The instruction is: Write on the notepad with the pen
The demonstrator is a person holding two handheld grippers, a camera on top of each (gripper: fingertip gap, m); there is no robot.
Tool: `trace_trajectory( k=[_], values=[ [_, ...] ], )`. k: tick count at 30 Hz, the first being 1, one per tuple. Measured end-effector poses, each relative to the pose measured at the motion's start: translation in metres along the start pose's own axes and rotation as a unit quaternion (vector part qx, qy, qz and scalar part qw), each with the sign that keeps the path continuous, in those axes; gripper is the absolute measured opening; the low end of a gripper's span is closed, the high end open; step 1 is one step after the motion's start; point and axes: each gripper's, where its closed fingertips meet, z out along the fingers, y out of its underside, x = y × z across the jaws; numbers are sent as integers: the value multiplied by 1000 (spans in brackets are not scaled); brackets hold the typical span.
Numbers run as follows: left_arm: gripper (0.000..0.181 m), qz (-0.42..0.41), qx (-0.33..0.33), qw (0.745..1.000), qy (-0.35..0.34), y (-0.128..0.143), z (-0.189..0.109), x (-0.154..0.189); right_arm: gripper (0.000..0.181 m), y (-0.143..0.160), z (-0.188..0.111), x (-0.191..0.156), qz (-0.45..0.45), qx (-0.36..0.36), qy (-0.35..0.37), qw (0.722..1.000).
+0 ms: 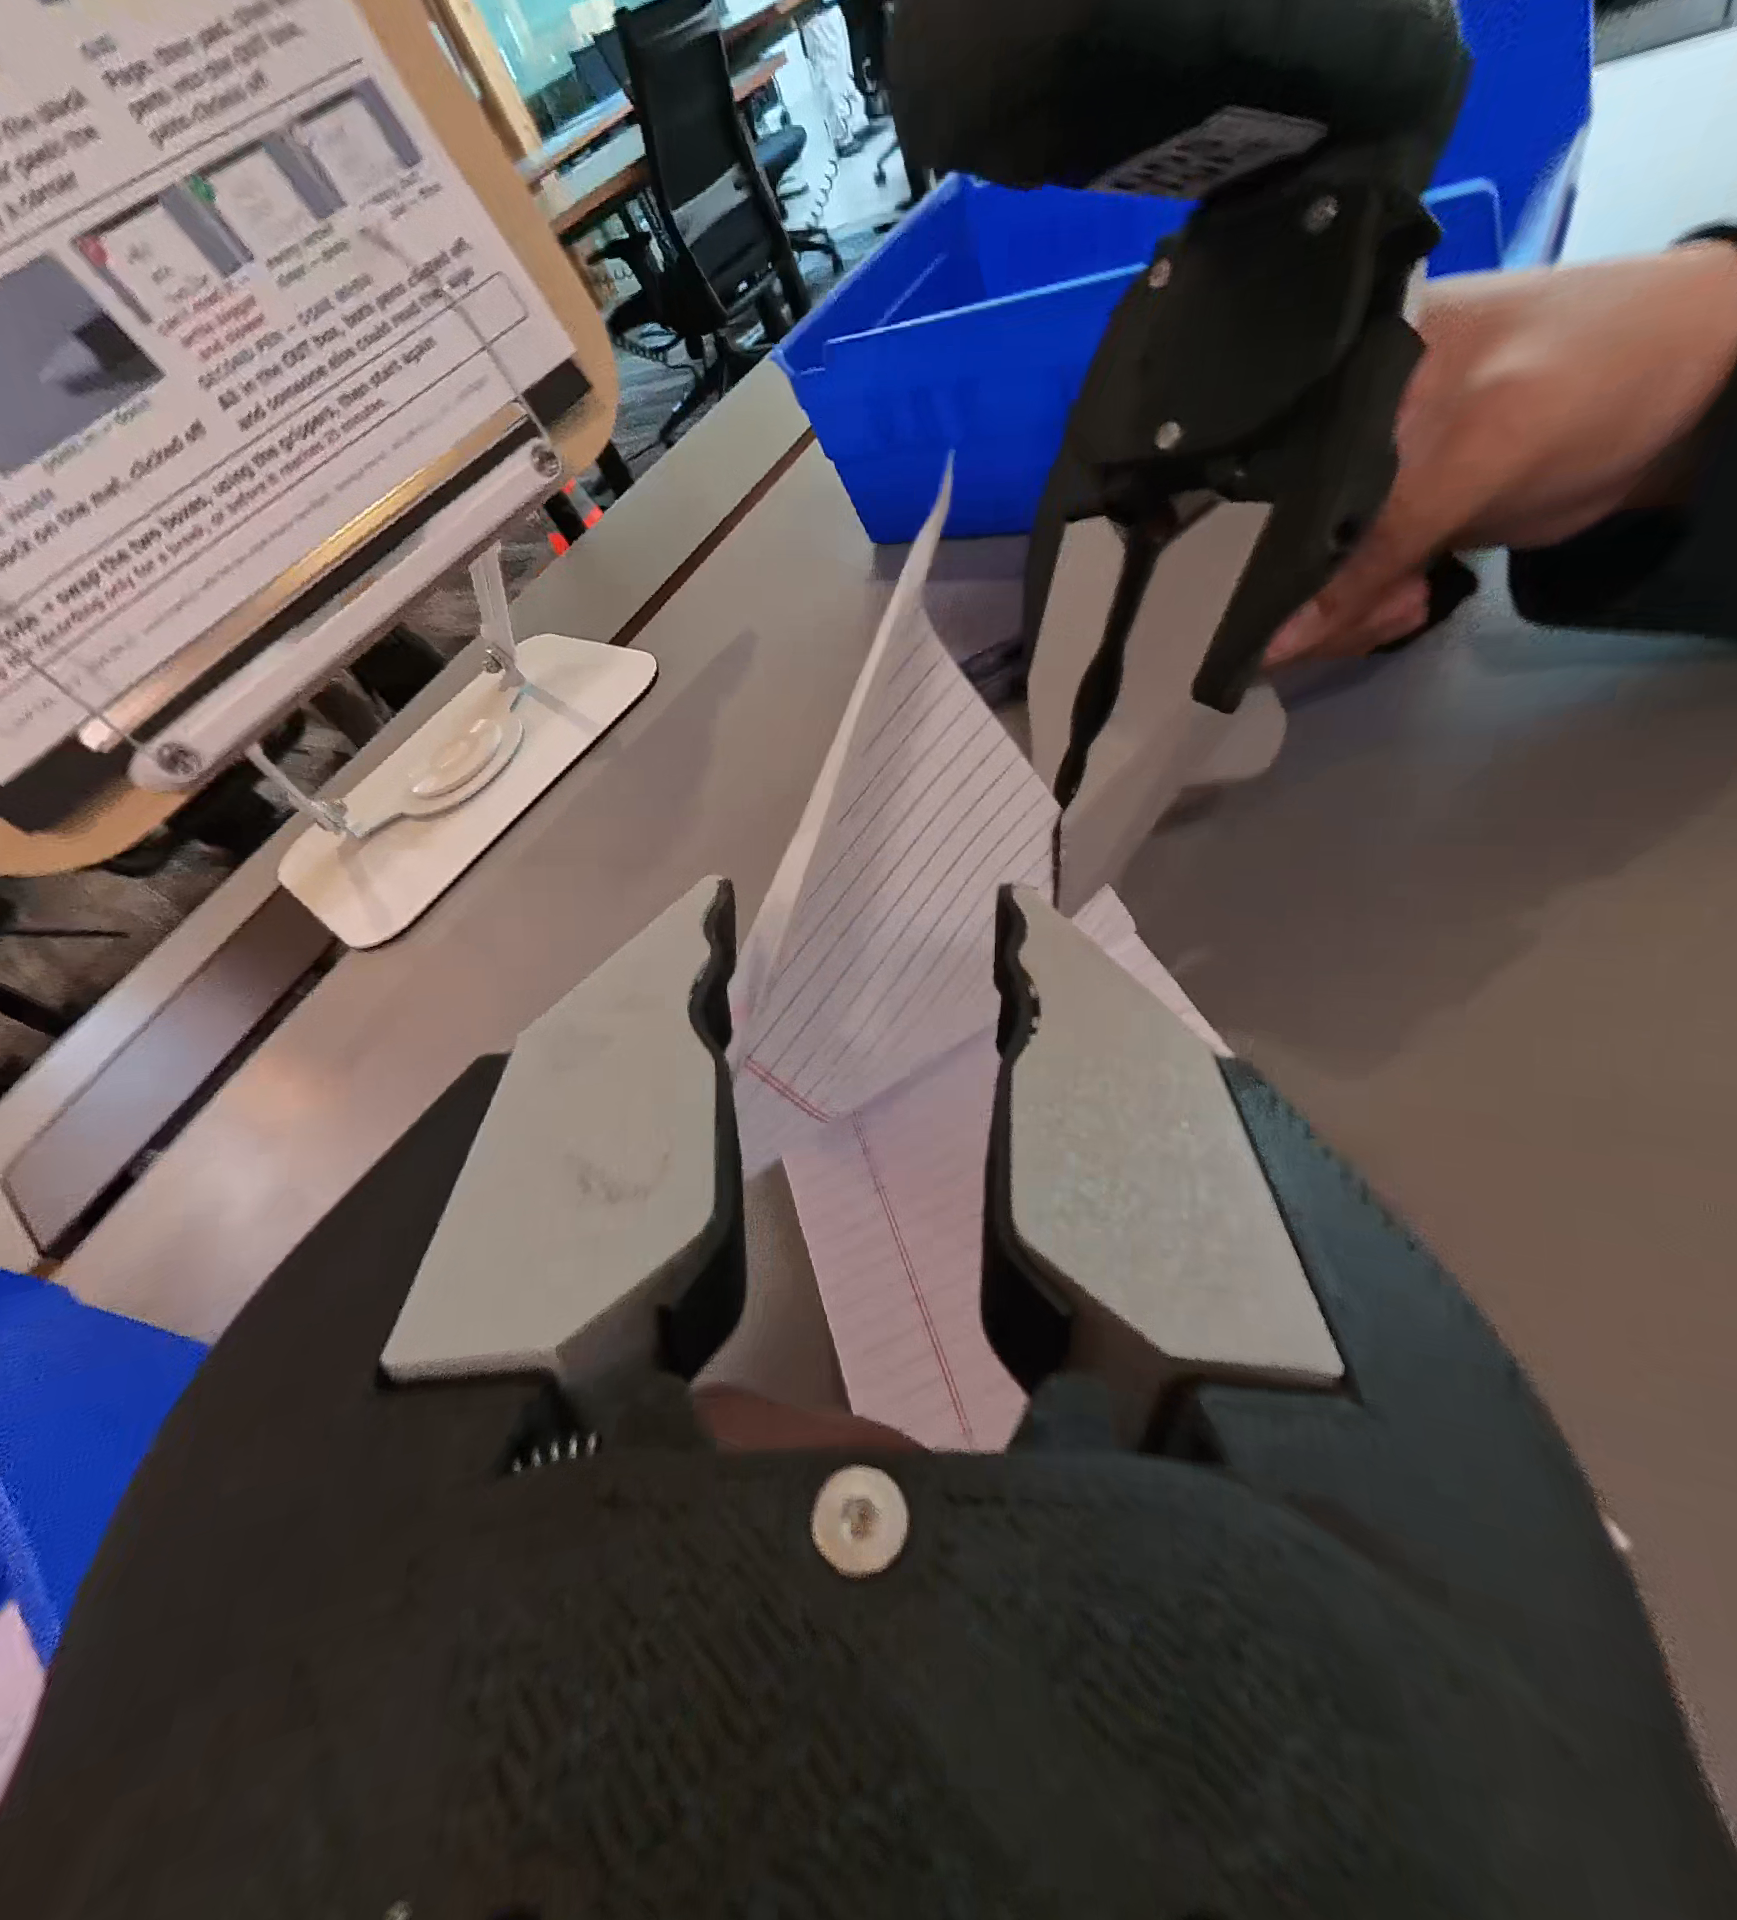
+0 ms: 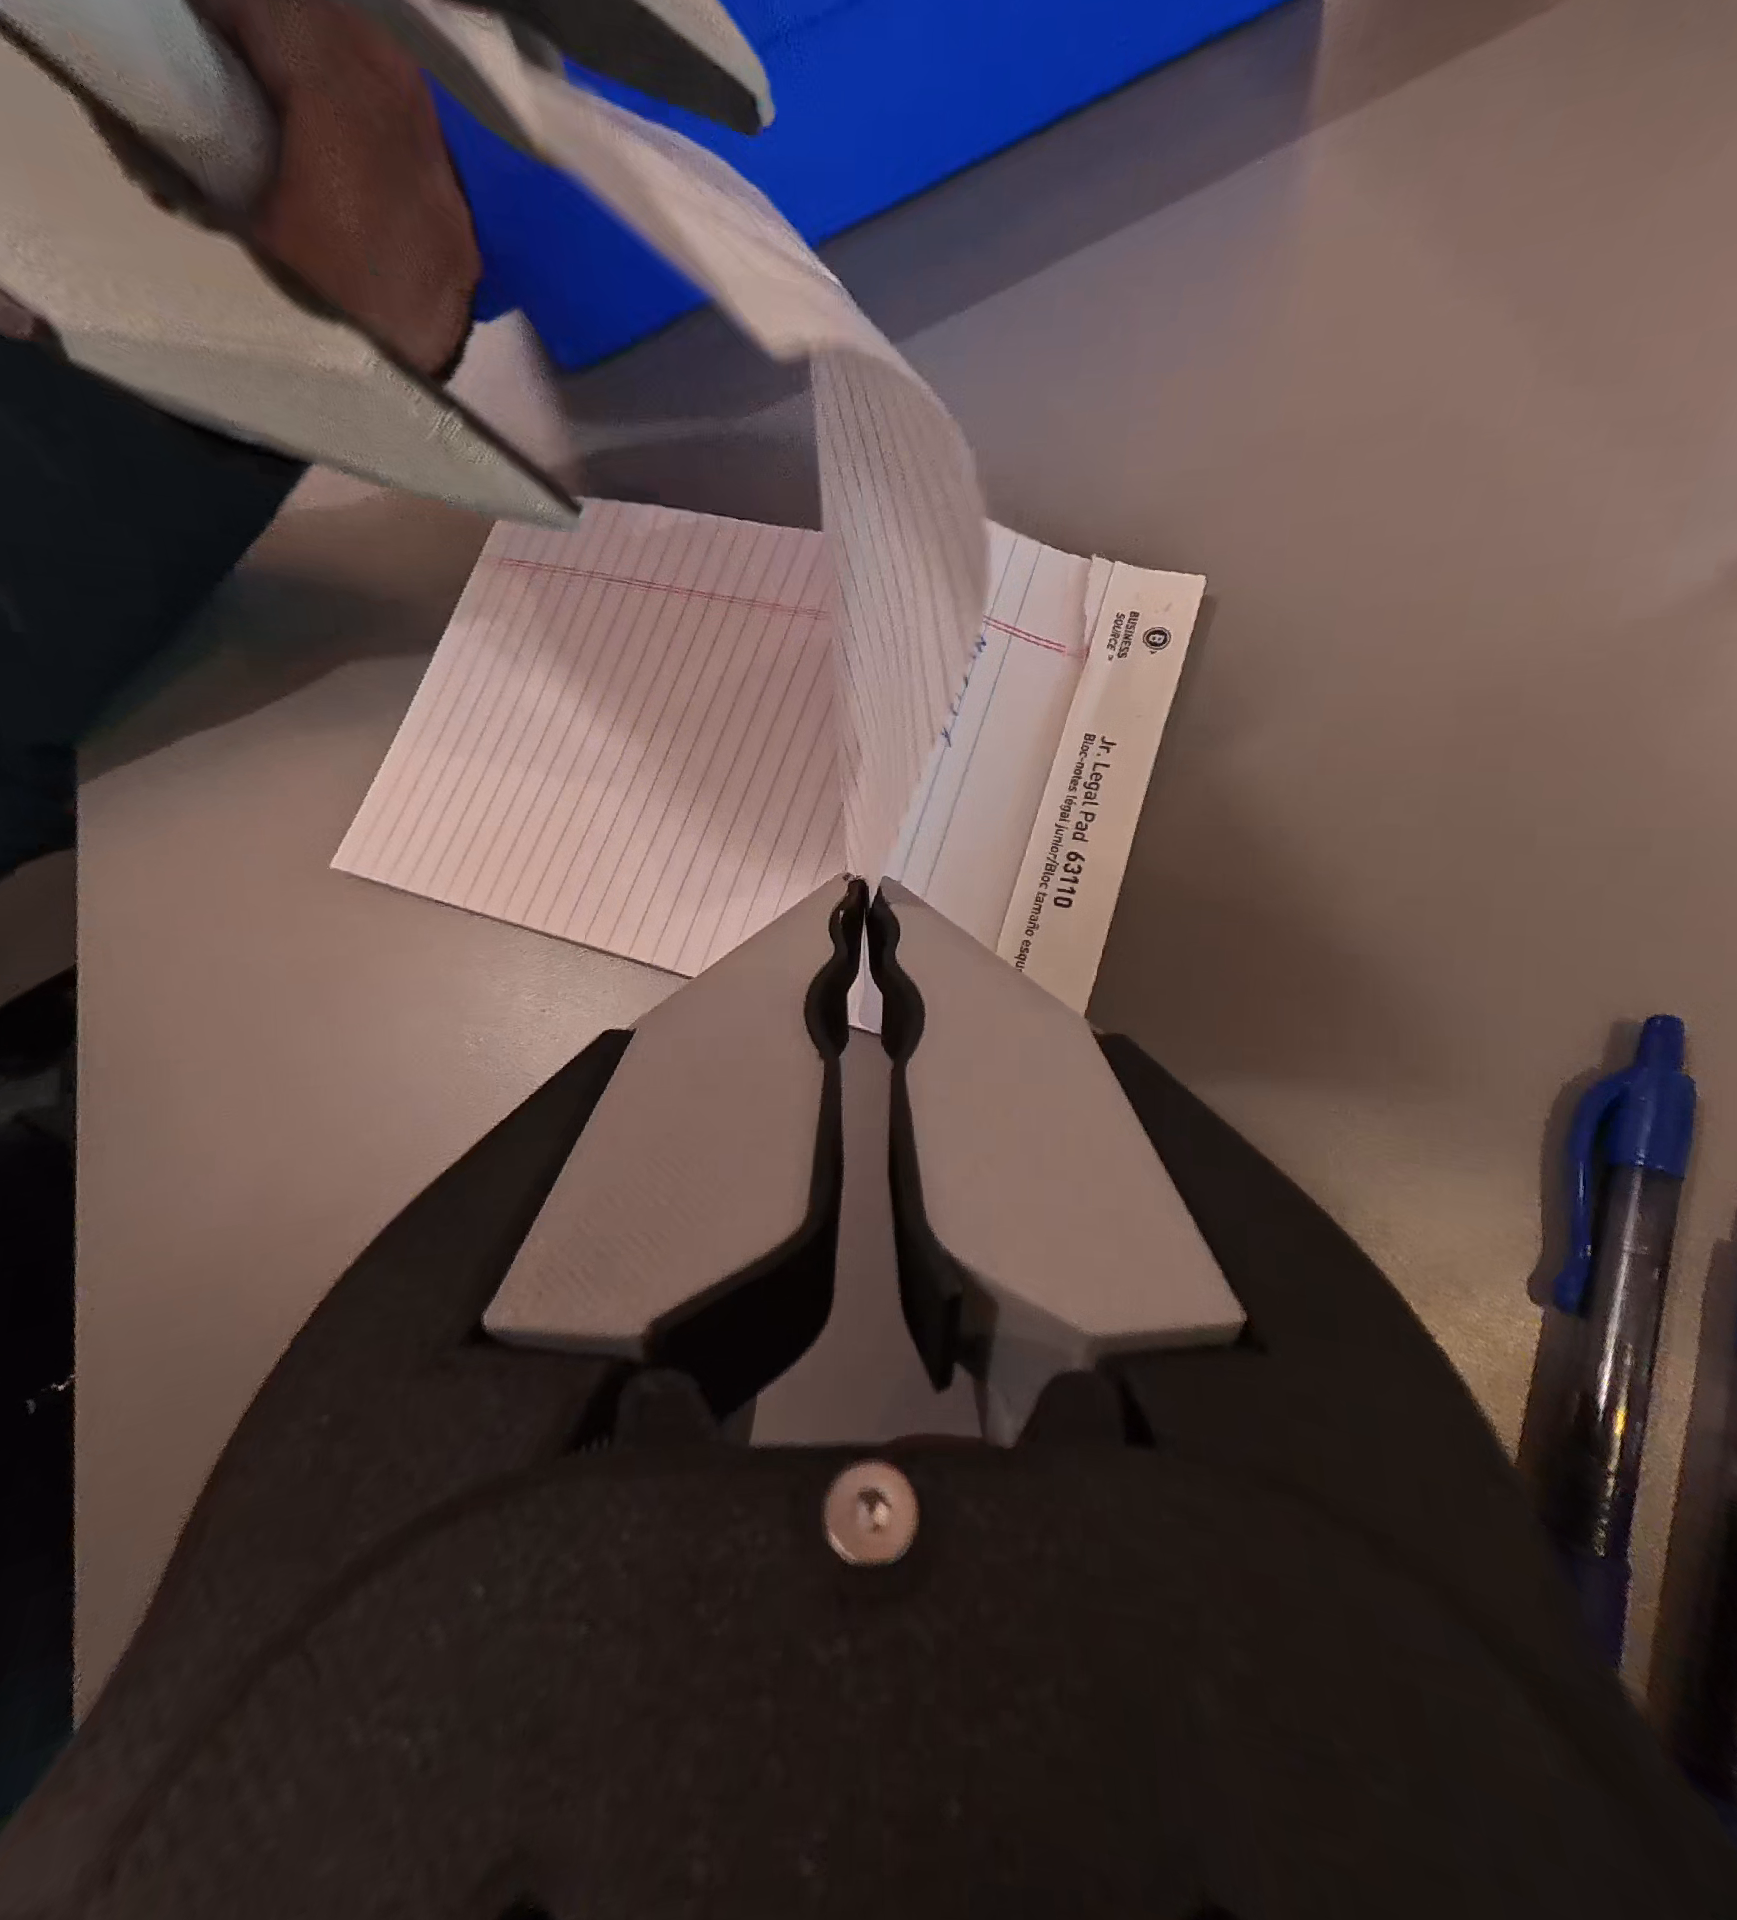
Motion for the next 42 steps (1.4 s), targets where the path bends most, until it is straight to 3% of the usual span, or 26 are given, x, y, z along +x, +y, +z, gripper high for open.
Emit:
trace_trajectory(
  k=[5,7,18,26,30,33,38,42],
  values=[
    [49,53,19,998,-31,-15,-3,3,0,1,3,-3,-10,-7,-1,1000],
    [45,49,32,998,-8,-19,-6,11,0,1,4,-4,-12,-8,-1,1000],
    [40,84,15,996,38,-17,4,40,0,4,10,-6,-15,-20,1,1000],
    [29,91,-2,995,40,-11,7,42,0,3,9,-9,-23,-19,-1,1000],
    [0,90,-11,996,22,-9,7,34,0,4,10,-11,-27,-23,-1,999],
    [0,72,-17,997,9,-8,6,24,0,3,10,-14,-33,-22,-7,999],
    [0,34,-7,999,12,-6,2,15,4,-17,-9,-5,-40,39,18,998],
    [0,59,-16,997,51,0,3,29,0,-36,-29,18,-31,109,77,991]
  ],
)
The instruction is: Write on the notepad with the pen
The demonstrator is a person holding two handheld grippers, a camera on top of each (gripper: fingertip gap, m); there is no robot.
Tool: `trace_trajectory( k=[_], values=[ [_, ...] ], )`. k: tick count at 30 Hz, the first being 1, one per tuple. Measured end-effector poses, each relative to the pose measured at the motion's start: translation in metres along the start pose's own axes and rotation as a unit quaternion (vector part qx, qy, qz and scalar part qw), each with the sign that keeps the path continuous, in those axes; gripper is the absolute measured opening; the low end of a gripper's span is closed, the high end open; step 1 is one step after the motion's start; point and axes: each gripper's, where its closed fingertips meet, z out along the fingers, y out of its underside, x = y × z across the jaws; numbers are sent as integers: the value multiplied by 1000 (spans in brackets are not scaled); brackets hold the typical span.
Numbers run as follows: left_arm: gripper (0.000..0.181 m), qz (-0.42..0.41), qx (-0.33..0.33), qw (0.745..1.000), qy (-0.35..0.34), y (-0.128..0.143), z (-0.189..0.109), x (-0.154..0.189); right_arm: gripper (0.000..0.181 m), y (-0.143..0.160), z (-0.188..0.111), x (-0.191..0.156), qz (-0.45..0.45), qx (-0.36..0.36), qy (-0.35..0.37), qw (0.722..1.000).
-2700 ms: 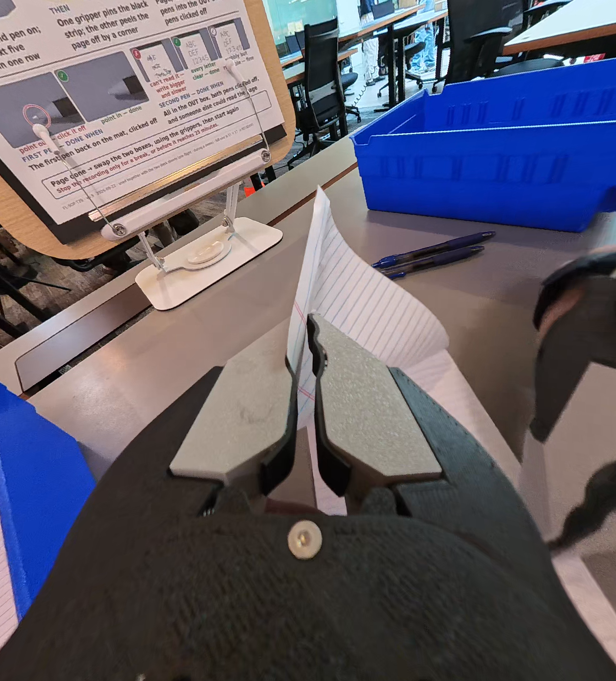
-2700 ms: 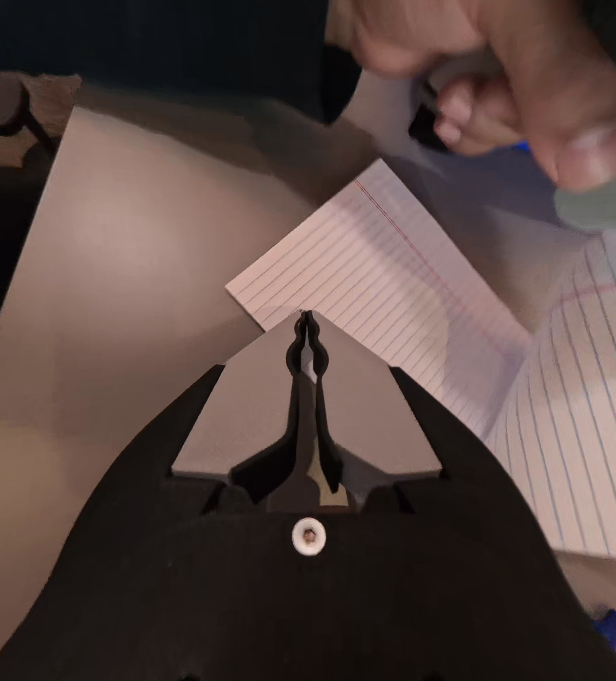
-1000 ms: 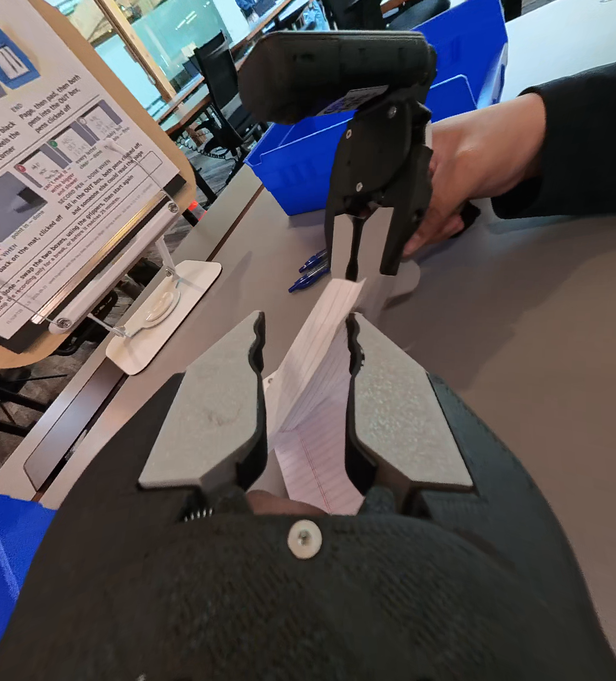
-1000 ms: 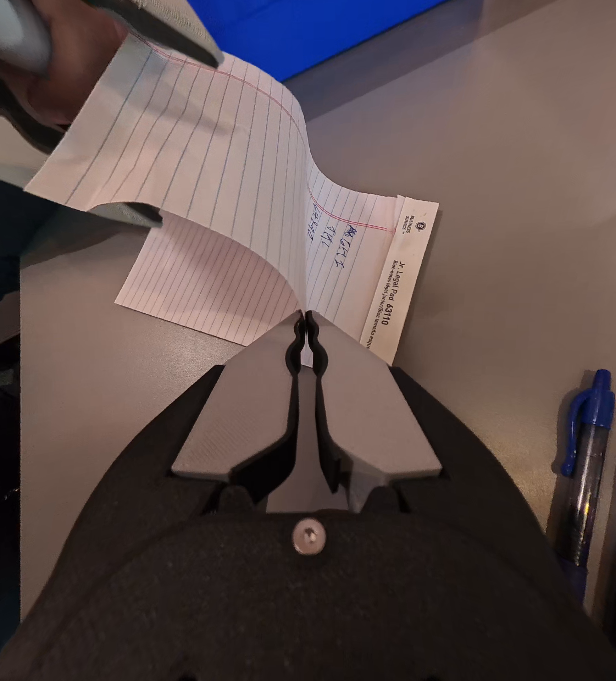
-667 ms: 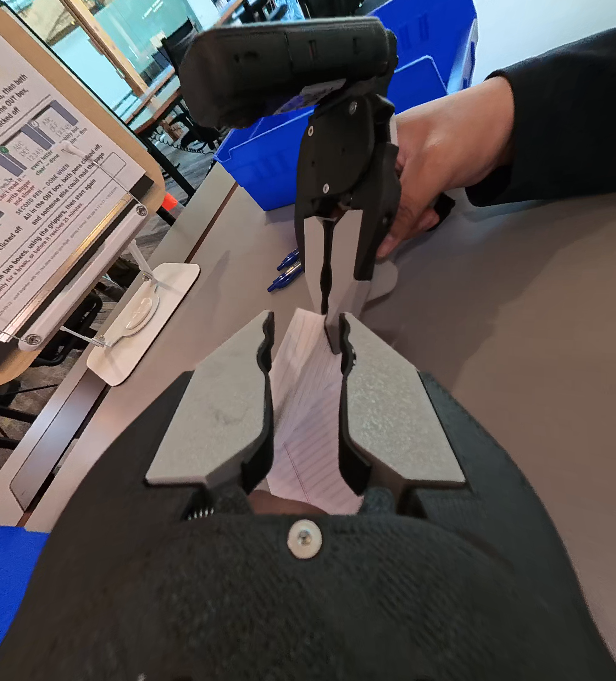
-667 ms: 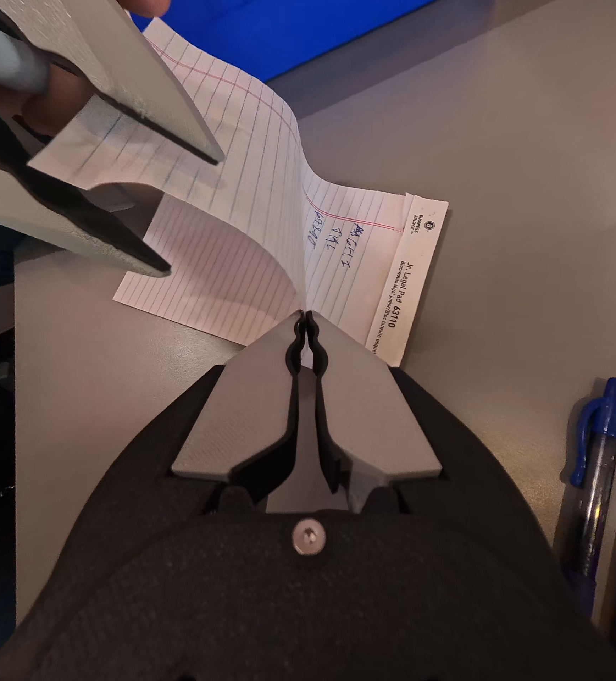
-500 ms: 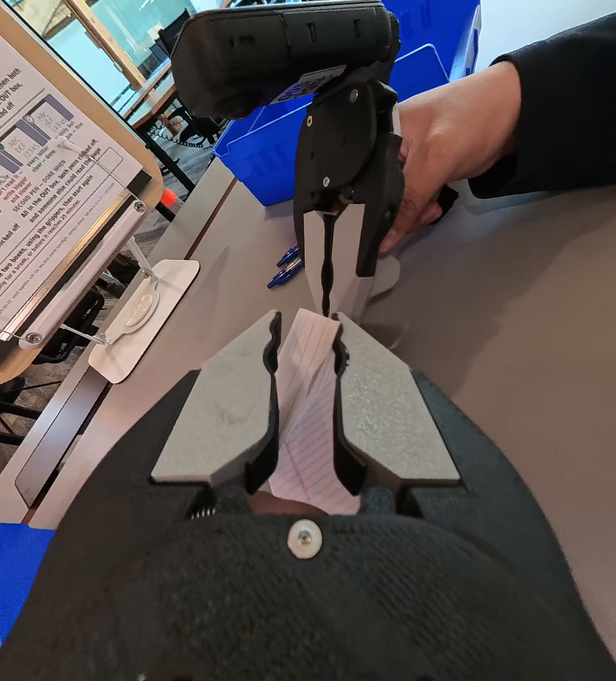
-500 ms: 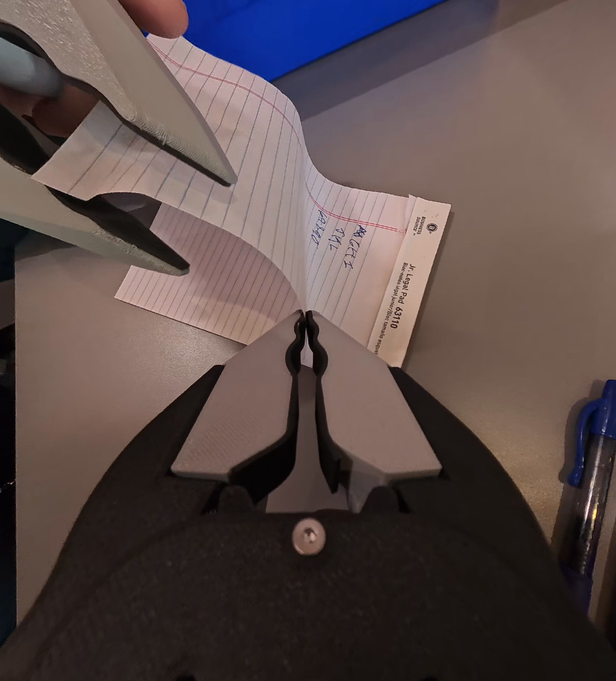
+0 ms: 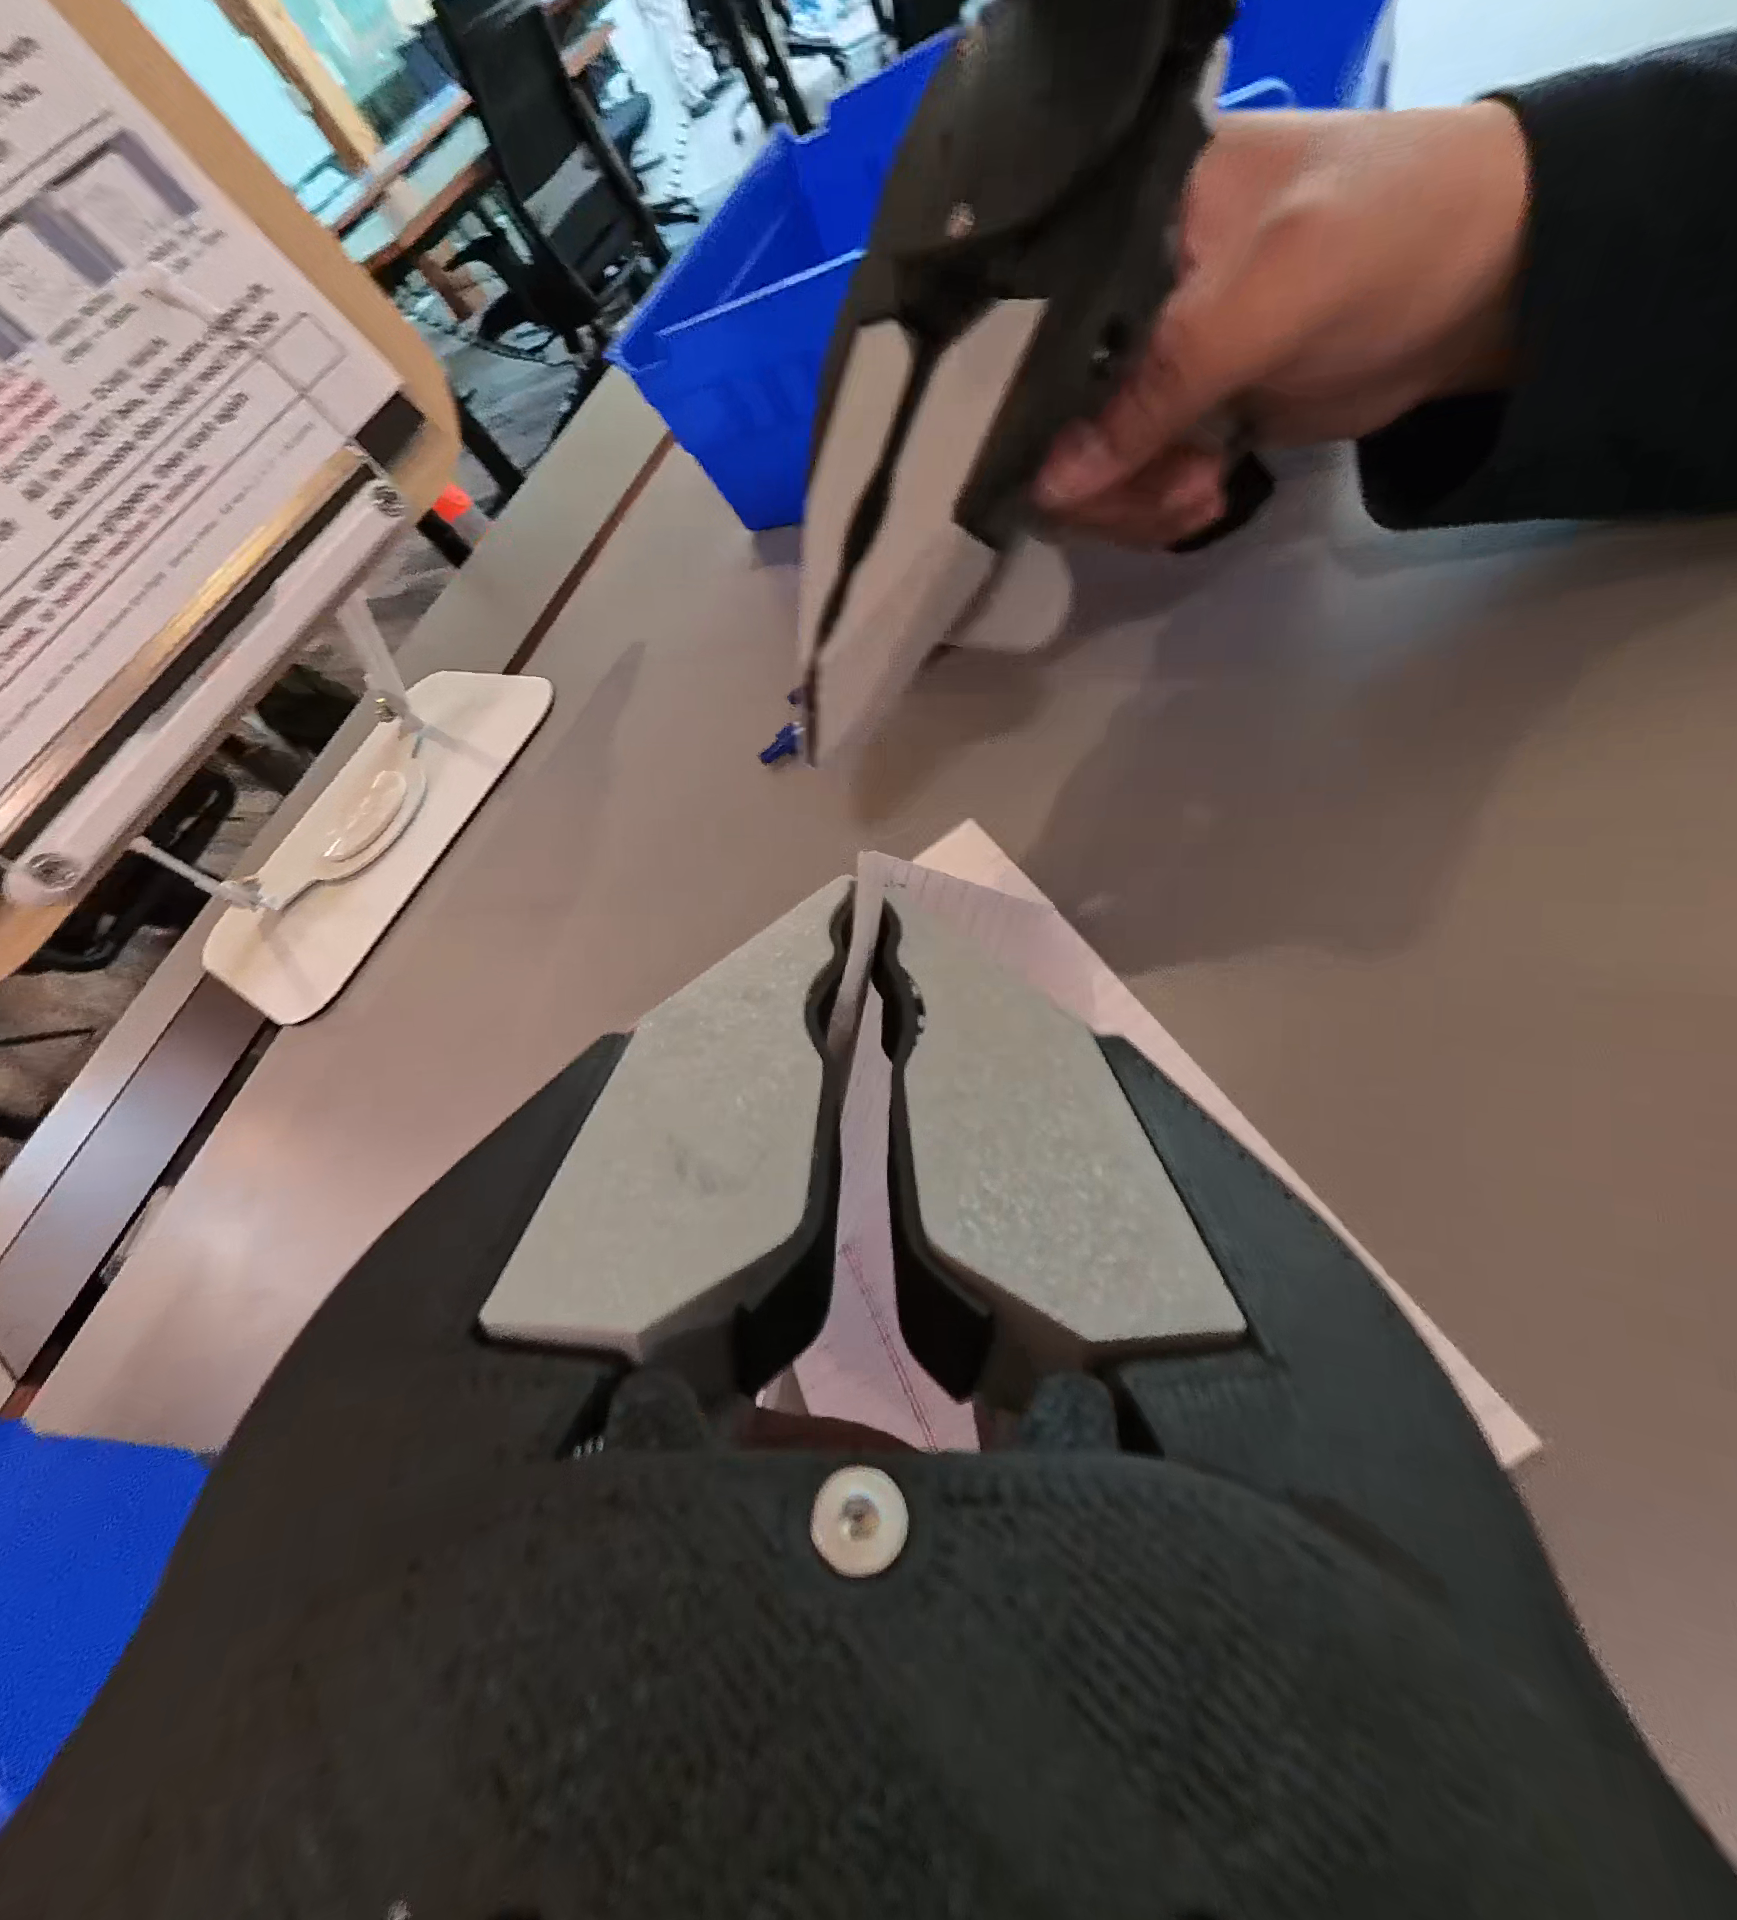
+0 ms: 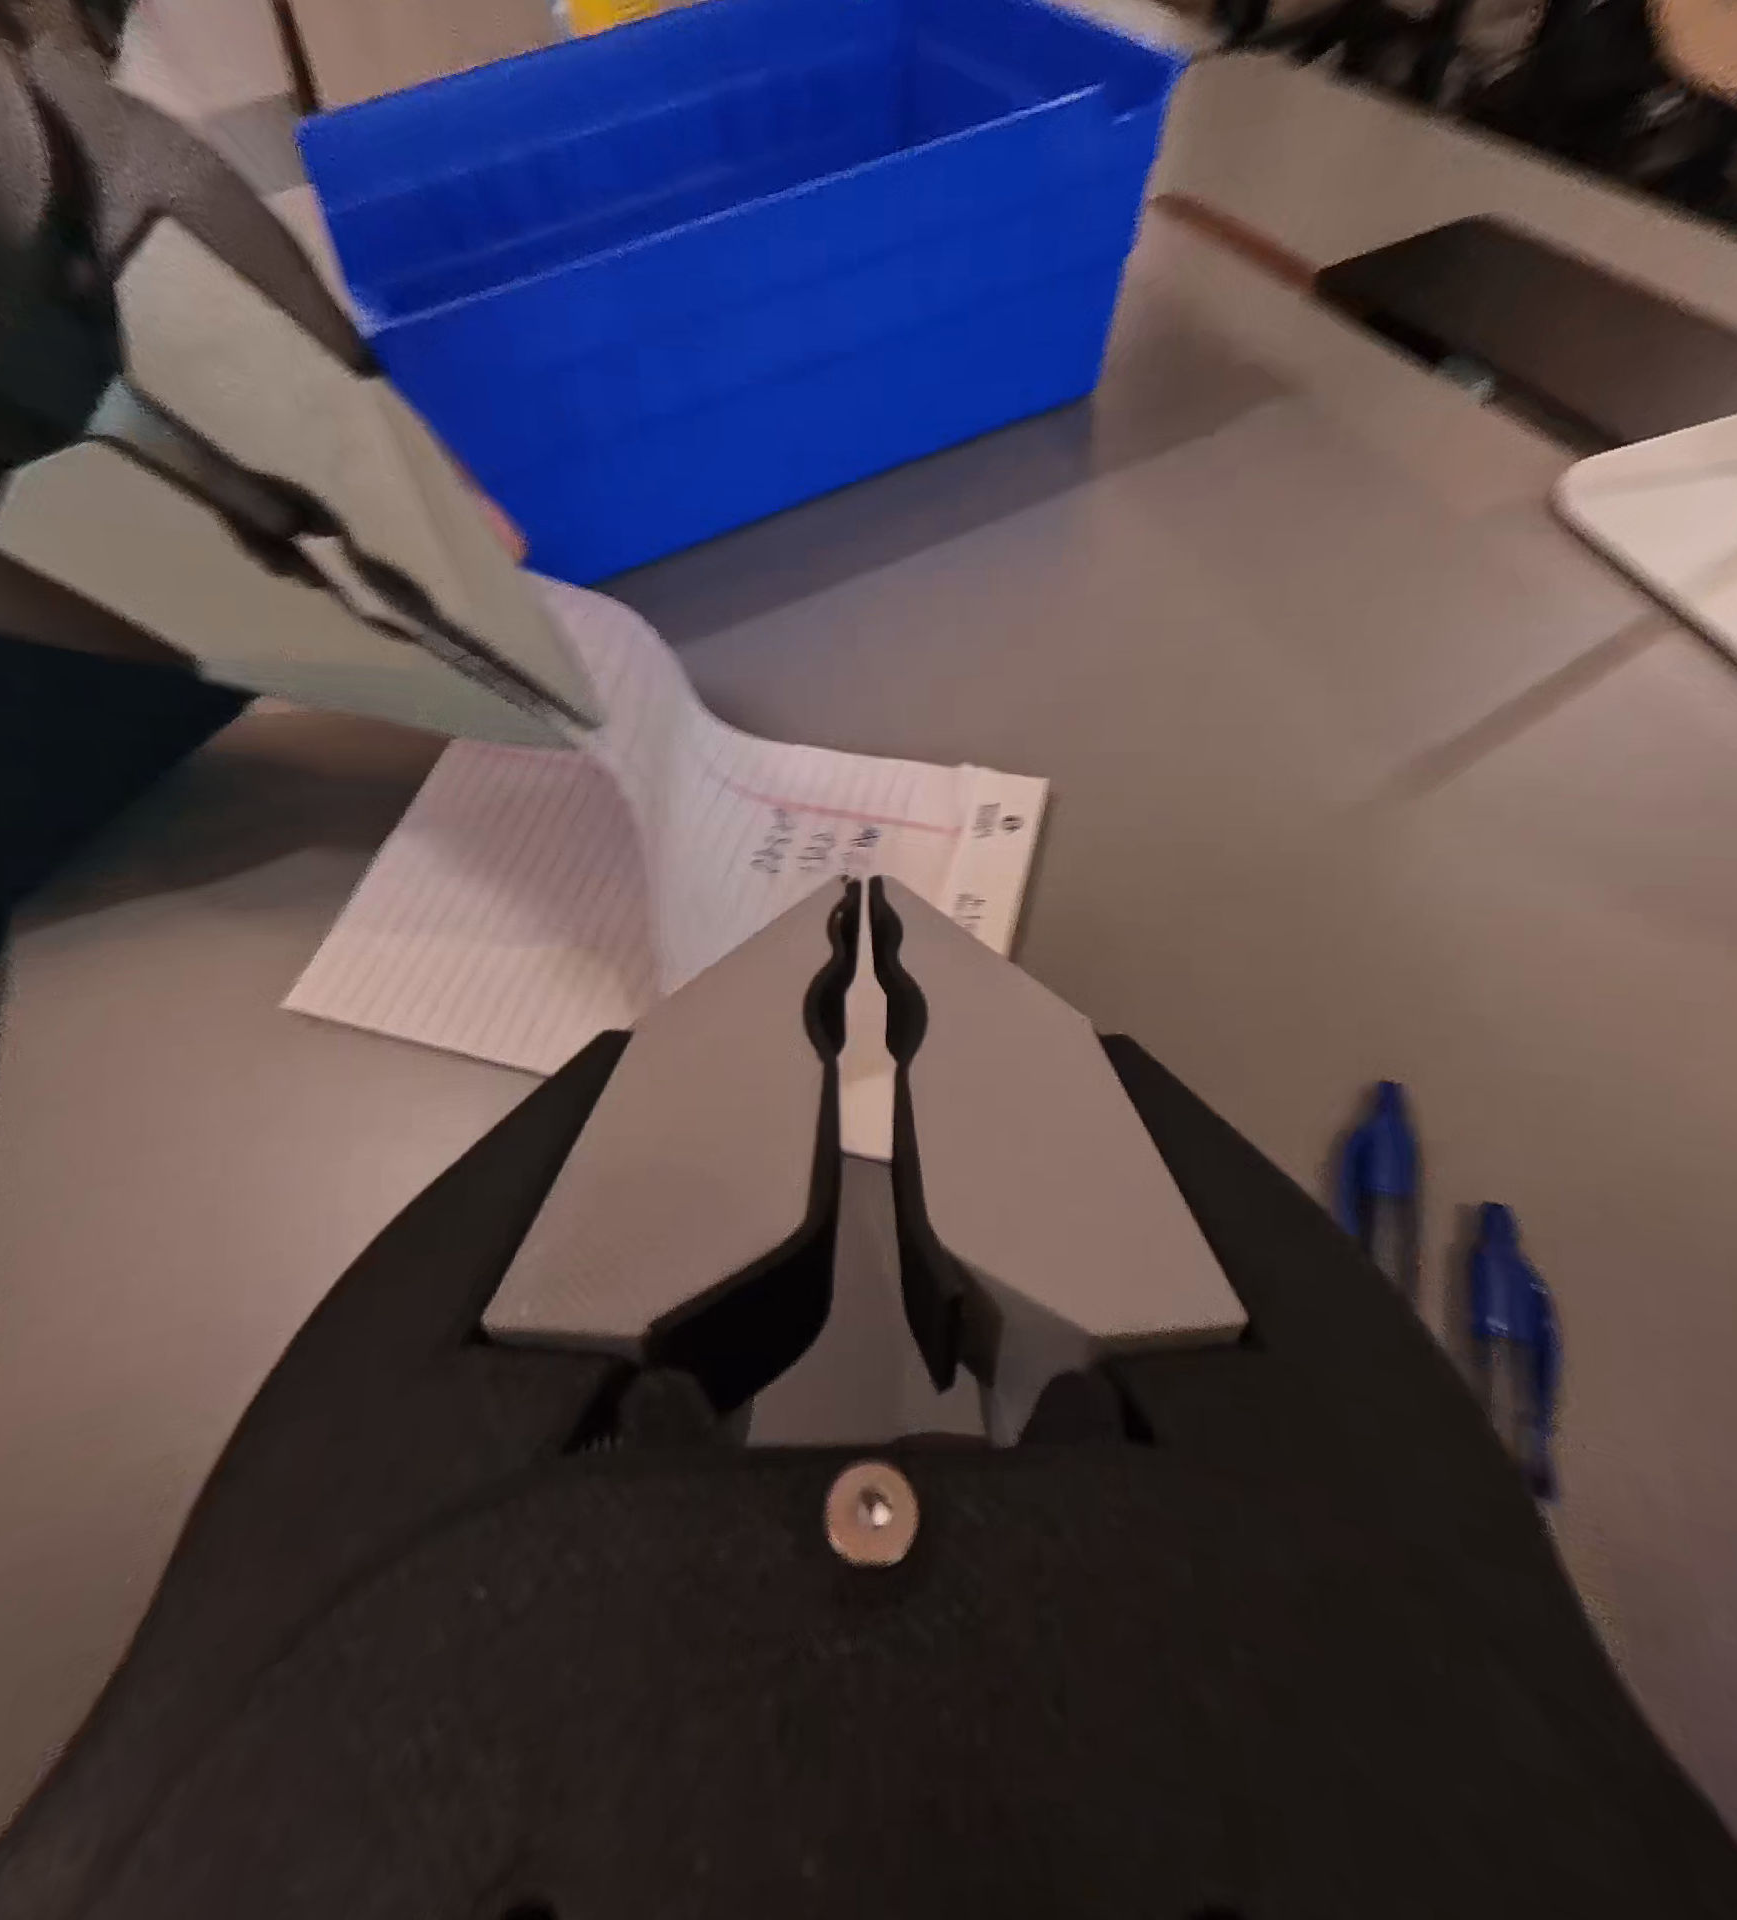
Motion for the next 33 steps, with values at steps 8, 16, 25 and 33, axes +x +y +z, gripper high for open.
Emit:
trace_trajectory(
  k=[8,16,25,33],
  values=[
    [0,19,16,999,40,3,-2,12,0,29,23,18,-269,-73,126,952],
    [0,-21,14,999,-46,9,1,-24,0,59,29,11,-379,-139,112,908],
    [0,-27,10,997,-67,11,3,-30,0,66,26,-50,-380,-130,21,915],
    [0,-21,14,999,-43,8,5,-20,0,69,12,-46,-359,-145,11,922]
  ],
)
